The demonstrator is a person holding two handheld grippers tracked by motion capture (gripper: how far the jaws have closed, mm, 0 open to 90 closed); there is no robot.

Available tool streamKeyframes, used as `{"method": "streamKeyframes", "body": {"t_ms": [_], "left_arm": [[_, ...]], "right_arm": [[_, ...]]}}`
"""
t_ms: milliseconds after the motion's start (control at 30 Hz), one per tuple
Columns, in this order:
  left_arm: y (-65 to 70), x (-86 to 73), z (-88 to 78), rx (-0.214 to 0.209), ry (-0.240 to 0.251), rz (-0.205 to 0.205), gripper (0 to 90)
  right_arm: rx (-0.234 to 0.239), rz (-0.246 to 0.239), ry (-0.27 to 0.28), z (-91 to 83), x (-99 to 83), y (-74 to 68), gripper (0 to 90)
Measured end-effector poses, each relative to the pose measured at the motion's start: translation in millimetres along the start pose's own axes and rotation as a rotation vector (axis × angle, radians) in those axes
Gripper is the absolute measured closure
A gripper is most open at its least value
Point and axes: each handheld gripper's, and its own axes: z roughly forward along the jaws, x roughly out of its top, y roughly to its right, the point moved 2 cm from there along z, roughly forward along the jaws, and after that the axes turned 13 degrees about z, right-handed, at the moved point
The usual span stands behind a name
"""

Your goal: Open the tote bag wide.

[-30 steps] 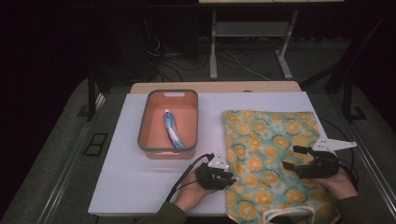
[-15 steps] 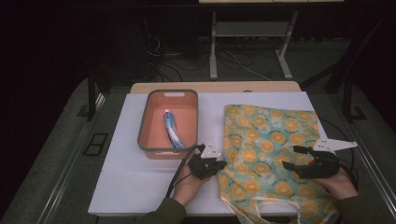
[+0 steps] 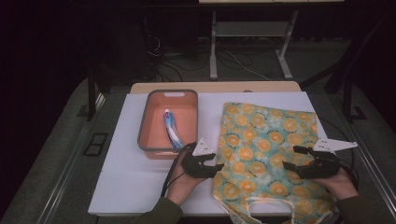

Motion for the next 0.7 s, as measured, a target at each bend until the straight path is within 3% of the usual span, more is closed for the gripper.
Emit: {"method": "streamKeyframes", "body": {"t_ms": [400, 533, 700], "left_arm": [[20.7, -21.8, -23.5, -0.141, -0.009, -0.072, 36.2], [34.8, -23.2, -15.1, -0.175, -0.058, -0.029, 36.3], [40.3, -23.0, -5.0, -0.162, -0.105, 0.037, 41.7]], "right_arm": [[0.000, -0.006, -0.008, 1.5, -0.7, -0.6, 18.4], [-0.001, -0.006, -0.008, 1.7, -0.9, -0.8, 18.4], [0.000, -0.007, -0.010, 2.0, -1.2, -1.0, 18.4]]}}
